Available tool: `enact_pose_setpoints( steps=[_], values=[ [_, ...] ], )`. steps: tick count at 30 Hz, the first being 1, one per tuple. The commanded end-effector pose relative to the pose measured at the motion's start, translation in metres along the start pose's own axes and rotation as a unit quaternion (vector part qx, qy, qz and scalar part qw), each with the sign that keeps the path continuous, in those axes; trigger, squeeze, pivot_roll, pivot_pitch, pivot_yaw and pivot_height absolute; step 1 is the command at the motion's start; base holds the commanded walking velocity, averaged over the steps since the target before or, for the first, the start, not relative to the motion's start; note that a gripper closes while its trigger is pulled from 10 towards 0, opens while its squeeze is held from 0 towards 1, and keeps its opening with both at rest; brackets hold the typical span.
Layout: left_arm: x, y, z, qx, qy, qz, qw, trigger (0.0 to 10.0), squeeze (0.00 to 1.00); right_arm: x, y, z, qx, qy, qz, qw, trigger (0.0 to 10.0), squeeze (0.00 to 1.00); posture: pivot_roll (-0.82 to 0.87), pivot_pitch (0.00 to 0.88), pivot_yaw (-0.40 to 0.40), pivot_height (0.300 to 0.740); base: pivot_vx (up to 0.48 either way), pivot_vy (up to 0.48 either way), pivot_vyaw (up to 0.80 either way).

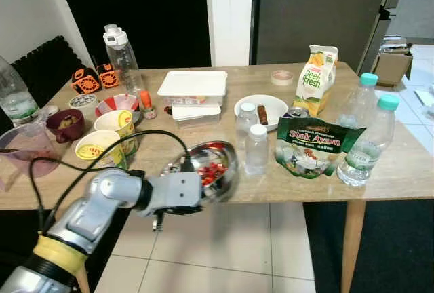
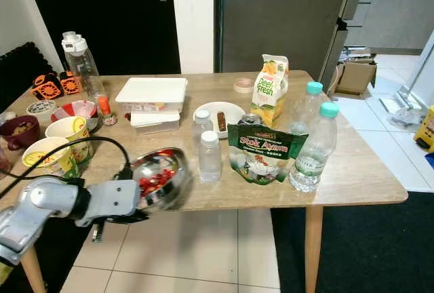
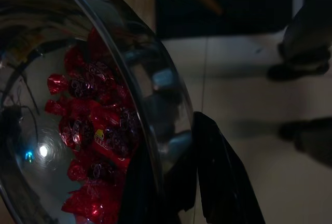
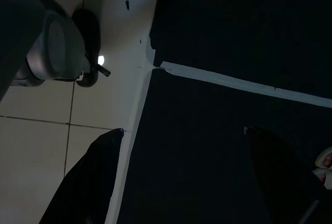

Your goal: Restocking fridge

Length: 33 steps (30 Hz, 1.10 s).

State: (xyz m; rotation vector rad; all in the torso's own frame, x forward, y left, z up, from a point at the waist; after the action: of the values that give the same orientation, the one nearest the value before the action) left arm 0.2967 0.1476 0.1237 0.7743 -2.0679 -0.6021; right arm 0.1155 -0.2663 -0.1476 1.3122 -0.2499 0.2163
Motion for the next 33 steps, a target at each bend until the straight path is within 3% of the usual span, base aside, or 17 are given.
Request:
enact_pose_setpoints(
  steps=[1, 6, 10, 27, 33],
  values=[
    [-0.011, 0.011, -0.002, 0.016, -0.013, -0.041, 0.999, 10.0, 0.0, 0.002, 0.0, -0.003, 0.003, -0.002, 0.001, 1.0, 10.0, 0.0, -0.08, 0.0, 0.048, 0.74, 0.0, 0.0, 0.0],
    [-0.026, 0.012, -0.004, 0.036, -0.035, -0.094, 0.994, 10.0, 0.0, 0.004, 0.0, -0.003, 0.004, -0.002, 0.002, 1.0, 10.0, 0.0, -0.08, 0.0, 0.046, 0.74, -0.157, 0.0, 0.0],
    [-0.028, 0.012, -0.002, 0.038, -0.034, -0.106, 0.993, 10.0, 0.0, 0.004, 0.0, -0.003, 0.004, -0.002, 0.002, 1.0, 10.0, 0.0, -0.08, 0.0, 0.046, 0.74, -0.308, 0.0, 0.0],
    [-0.035, 0.004, 0.017, 0.026, -0.011, -0.116, 0.993, 10.0, 0.0, 0.002, 0.0, -0.001, 0.003, 0.0, 0.001, 1.0, 10.0, 0.0, -0.08, 0.0, 0.039, 0.74, -0.378, 0.0, 0.0],
    [-0.048, -0.001, 0.032, 0.009, 0.014, -0.129, 0.991, 10.0, 0.0, 0.002, 0.0, -0.002, 0.003, 0.0, 0.001, 1.0, 10.0, 0.0, -0.08, 0.0, 0.039, 0.74, -0.38, 0.0, 0.0]
  ],
)
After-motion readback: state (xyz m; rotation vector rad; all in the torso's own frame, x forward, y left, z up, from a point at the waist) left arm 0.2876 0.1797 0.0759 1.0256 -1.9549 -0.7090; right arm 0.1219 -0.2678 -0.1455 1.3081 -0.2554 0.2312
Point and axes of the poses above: a point about 5 cm out from each wrist's last joint towards the gripper, its own y axis pointing back from the gripper into the wrist, its own x axis along the axis of the wrist's last joint, z = x × y, the point moved 5 cm from there along -y, pointing out of the wrist towards the gripper, and after that the axes turned 11 degrees about -y, right-handed, at the moved point
